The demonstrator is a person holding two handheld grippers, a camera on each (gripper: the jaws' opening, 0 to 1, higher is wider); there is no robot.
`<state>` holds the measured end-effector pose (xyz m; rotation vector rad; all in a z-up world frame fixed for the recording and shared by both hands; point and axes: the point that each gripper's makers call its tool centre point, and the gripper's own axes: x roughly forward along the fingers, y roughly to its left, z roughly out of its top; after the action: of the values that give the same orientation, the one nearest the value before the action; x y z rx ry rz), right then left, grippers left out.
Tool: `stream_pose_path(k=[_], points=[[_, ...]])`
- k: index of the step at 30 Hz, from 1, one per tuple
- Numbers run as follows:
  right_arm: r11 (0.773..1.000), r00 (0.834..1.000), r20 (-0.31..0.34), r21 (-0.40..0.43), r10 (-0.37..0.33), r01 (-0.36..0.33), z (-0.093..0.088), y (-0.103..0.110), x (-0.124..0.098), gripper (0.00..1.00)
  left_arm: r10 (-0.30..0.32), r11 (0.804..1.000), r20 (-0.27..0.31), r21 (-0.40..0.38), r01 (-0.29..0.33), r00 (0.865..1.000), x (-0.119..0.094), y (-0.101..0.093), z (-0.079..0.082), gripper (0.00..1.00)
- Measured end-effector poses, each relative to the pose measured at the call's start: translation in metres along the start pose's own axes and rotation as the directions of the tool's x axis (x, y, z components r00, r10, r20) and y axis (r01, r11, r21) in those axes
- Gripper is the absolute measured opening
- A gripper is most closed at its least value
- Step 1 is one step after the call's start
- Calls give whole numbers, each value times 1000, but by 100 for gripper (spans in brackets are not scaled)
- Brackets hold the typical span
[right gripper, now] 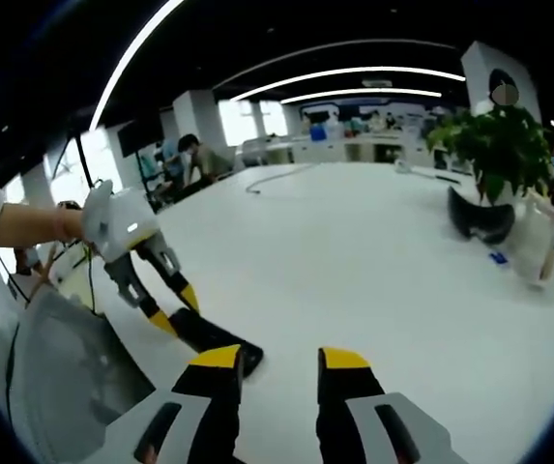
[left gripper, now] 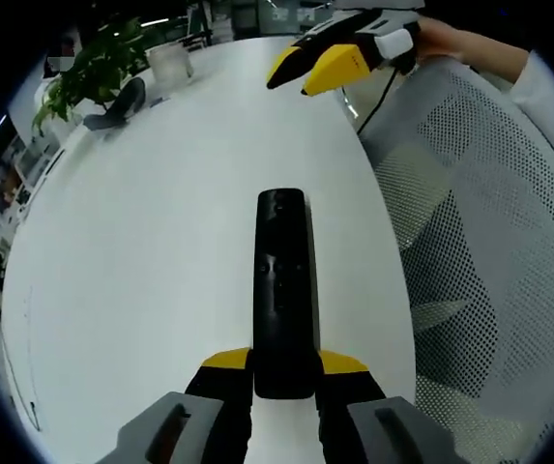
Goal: Press the specified remote control buttons in sequence, fully releasing each button before pressing the next.
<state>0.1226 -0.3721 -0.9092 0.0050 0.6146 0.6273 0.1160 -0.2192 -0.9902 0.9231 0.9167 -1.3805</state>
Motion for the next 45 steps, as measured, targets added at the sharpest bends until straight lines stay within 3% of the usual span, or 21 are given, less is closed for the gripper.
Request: stream_pose_path(k=[16,26,28,32,35,38,40,43,45], points=[[998,996,-62,-11,66,-66,-11,12,4,23,9,1000,-38,-12,-10,999,0,-31,3,24],[984,975,-133,-8,178,-181,-25,34,9,20,16,998,7,-63,-15,1000,0,-40,3,24],[973,963,-136,37,232,-230,-28,43,8,20,16,998,12,-60,-16,1000,0,-41,2,24],[971,961,-140,36,239,-236,-29,44,8,19,29,998,56,-62,-25,998,-1,-41,2,24],[972,956,-181,17,232,-233,-34,45,8,17,31,998,104,-64,-24,994,-2,-42,1,24],[968,944,-247,-62,220,-242,-41,47,8,14,36,998,138,-65,-28,990,-2,-43,1,24],[955,925,-303,-117,228,-274,-47,53,8,13,40,997,177,-66,-29,983,-2,-43,1,24],[922,898,-391,-234,201,-308,-55,55,10,12,47,996,245,-80,-29,968,-3,-43,2,24],[877,869,-465,-331,169,-347,-62,56,11,11,55,995,280,-100,-28,958,-3,-43,1,24]])
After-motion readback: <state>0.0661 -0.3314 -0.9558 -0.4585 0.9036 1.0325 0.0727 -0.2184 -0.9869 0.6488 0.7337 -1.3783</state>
